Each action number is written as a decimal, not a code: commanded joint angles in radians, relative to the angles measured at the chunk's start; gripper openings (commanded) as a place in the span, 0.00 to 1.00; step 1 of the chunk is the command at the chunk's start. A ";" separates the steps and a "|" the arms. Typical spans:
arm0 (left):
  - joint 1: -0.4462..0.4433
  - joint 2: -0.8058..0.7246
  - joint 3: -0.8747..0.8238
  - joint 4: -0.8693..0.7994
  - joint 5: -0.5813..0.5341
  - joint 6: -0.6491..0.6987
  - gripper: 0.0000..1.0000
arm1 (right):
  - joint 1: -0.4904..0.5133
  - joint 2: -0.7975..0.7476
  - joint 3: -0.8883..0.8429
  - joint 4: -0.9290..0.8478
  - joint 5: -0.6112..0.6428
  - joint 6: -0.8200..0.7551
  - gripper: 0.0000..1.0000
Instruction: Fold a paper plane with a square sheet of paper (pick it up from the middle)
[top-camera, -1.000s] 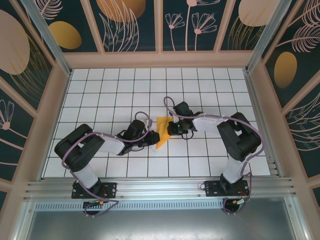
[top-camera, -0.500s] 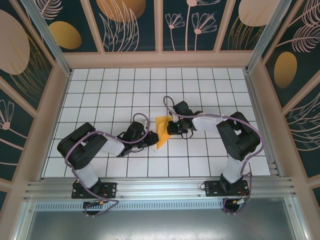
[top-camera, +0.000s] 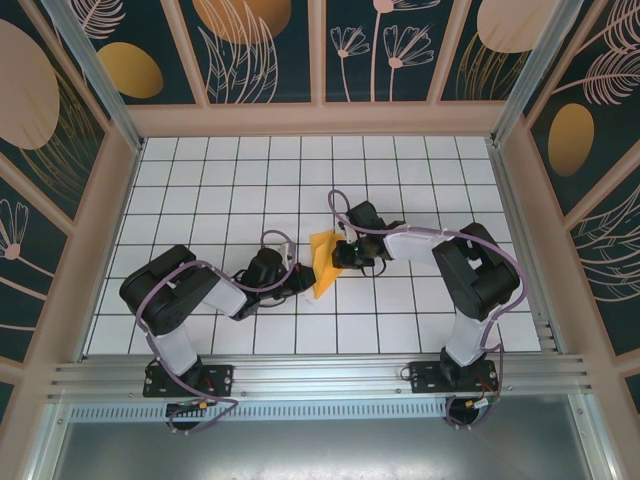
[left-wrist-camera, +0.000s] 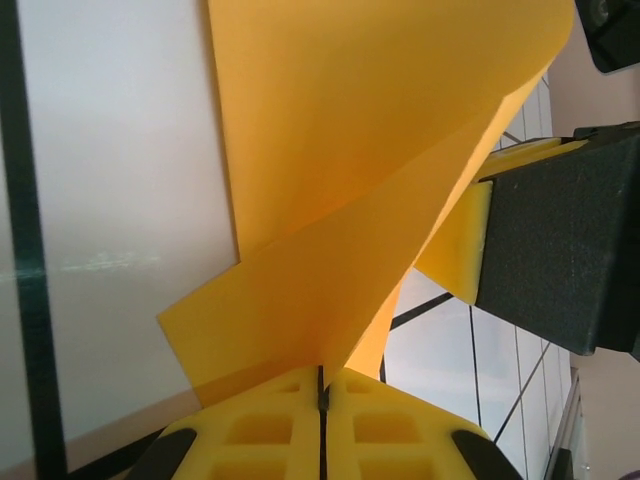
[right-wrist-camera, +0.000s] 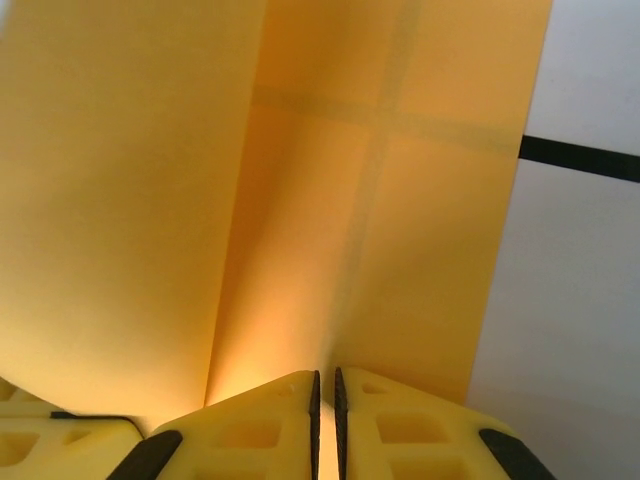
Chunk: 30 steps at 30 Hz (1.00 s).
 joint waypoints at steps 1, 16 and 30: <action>0.000 0.034 -0.010 0.053 0.062 -0.020 0.08 | -0.007 0.001 0.014 0.020 -0.023 0.032 0.17; 0.000 0.052 -0.027 0.095 0.058 -0.037 0.05 | -0.007 -0.138 -0.033 0.075 -0.042 0.128 0.29; -0.001 0.054 -0.013 0.071 0.067 -0.026 0.05 | 0.007 -0.065 -0.053 0.194 -0.198 0.200 0.35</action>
